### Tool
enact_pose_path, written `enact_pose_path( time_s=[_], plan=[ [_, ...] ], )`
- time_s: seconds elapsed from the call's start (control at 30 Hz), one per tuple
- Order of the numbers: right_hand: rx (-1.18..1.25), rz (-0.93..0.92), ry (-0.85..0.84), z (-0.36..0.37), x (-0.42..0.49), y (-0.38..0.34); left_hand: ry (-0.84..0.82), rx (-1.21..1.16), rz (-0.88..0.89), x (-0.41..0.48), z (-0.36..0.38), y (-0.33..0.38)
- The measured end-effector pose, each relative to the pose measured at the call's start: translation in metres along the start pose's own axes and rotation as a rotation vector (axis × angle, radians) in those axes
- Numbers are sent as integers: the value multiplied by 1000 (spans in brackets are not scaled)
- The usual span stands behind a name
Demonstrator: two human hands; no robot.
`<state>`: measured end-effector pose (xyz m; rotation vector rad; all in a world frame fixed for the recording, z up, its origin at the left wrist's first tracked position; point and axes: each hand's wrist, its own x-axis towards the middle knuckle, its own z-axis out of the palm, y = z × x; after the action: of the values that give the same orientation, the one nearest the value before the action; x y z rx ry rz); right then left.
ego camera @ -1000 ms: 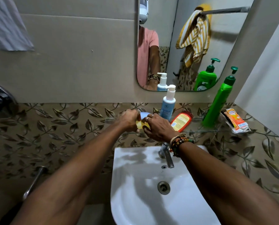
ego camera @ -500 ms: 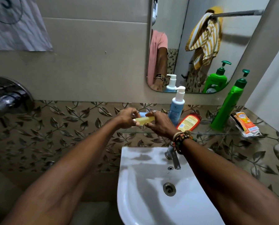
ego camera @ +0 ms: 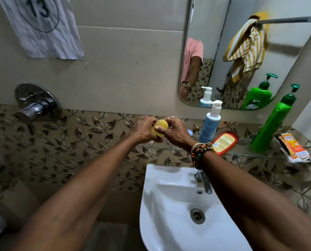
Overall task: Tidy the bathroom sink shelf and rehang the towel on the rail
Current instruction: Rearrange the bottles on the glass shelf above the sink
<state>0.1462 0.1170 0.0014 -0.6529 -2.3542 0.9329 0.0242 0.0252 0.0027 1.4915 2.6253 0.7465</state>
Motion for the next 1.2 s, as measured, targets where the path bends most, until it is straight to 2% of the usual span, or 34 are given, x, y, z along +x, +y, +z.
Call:
enact_pose_path(
  time_s=[0.17, 0.4, 0.77, 1.2],
  plan=[
    [-36, -12, 40, 4, 4, -8, 91, -29, 25, -5, 2, -1],
    [63, 14, -119, 4, 4, -9, 103, -155, -63, -9, 3, -7],
    [170, 8, -182, 17, 8, -5, 2, -276, -180, -7, 2, -15],
    [166, 57, -198, 29, 13, 7, 44, -290, -202, -3, 6, -20]
  ],
)
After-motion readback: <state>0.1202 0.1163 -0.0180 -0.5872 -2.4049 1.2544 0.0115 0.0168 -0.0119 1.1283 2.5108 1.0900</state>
